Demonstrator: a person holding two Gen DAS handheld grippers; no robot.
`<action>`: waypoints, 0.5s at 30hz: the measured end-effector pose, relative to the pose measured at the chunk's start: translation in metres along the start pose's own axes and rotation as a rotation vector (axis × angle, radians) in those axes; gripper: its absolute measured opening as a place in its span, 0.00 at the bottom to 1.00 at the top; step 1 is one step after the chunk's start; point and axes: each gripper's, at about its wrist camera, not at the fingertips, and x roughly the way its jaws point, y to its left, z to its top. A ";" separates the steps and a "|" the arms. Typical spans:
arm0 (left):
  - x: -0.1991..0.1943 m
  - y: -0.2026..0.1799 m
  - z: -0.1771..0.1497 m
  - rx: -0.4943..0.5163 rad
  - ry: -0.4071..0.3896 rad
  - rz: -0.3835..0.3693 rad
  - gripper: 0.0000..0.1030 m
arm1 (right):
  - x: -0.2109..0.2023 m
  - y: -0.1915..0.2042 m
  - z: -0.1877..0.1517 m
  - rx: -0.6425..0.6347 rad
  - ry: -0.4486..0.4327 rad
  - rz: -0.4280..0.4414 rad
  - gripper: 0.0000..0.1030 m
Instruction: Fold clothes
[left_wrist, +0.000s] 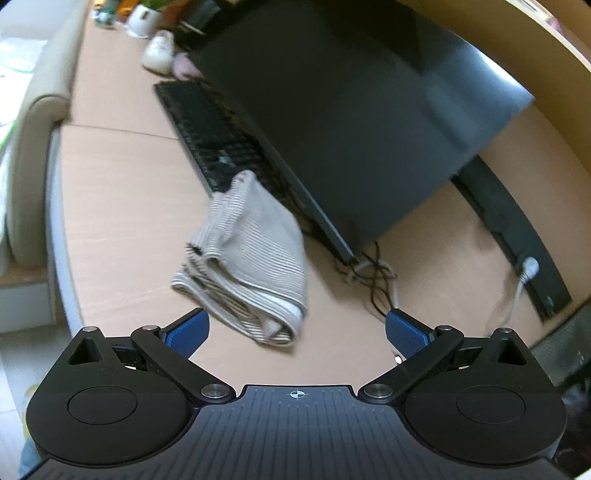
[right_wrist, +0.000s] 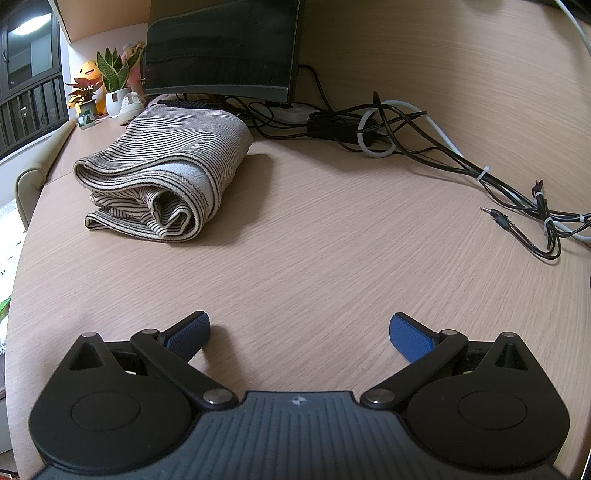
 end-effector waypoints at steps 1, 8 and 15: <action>-0.001 -0.005 -0.001 0.021 0.000 -0.002 1.00 | 0.000 0.000 0.000 0.000 0.000 0.000 1.00; -0.002 -0.017 -0.007 0.072 0.025 -0.016 1.00 | 0.000 0.000 0.000 0.000 0.000 0.000 1.00; -0.003 -0.007 -0.010 0.107 0.012 0.006 1.00 | 0.000 0.000 0.000 0.000 0.000 0.000 1.00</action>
